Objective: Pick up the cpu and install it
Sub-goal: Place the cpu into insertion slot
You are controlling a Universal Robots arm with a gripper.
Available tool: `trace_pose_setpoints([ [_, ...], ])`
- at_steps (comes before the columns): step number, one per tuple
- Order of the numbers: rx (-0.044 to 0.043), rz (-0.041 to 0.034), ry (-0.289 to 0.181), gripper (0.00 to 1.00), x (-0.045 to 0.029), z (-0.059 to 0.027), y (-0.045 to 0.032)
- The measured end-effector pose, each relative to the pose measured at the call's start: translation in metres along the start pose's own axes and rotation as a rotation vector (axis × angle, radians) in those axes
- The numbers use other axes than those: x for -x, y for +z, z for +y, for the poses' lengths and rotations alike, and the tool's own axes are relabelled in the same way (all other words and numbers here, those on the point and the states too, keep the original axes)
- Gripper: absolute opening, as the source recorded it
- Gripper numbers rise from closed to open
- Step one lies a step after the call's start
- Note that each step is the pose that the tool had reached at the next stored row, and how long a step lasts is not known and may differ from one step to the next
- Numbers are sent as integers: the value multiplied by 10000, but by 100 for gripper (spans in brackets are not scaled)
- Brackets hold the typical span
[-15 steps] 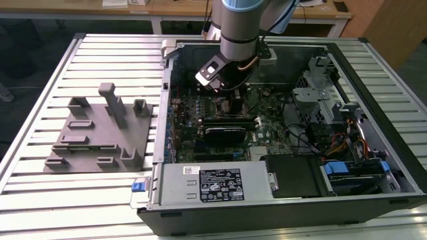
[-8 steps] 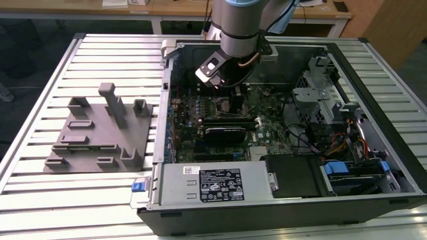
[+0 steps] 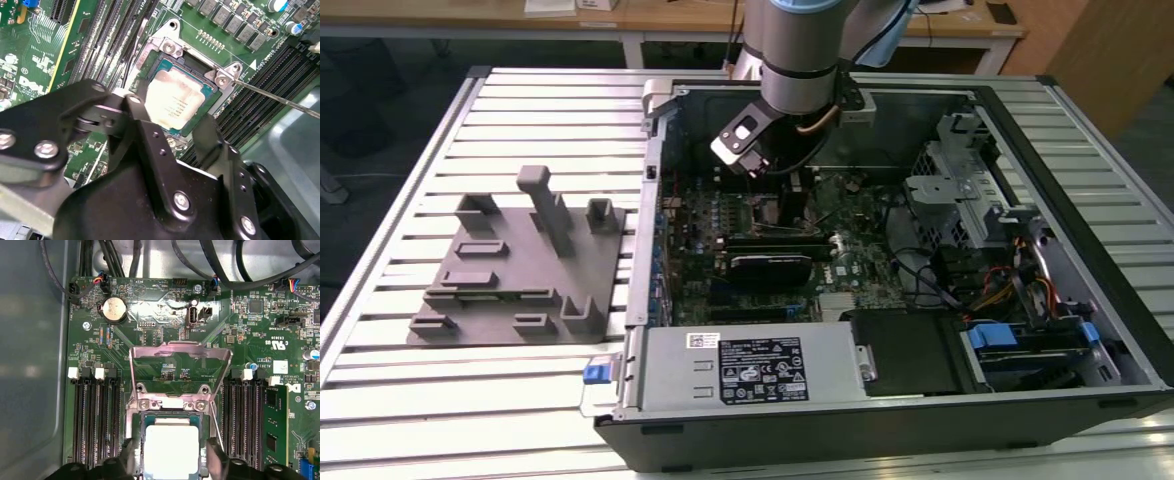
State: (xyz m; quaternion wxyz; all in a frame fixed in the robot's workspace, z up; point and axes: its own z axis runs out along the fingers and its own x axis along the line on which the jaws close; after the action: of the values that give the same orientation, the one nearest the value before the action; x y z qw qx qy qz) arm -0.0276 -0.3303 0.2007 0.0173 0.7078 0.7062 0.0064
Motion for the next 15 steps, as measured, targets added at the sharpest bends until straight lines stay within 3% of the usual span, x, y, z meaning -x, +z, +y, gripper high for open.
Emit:
trace_pose_setpoints([
  [4,0,2,0,48,0,0,0],
  [5,-1,3,0,48,0,0,0],
  [7,0,4,0,36,0,0,0],
  [8,0,5,0,36,0,0,0],
  [11,0,7,0,18,0,0,0],
  [15,0,11,0,11,0,0,0],
])
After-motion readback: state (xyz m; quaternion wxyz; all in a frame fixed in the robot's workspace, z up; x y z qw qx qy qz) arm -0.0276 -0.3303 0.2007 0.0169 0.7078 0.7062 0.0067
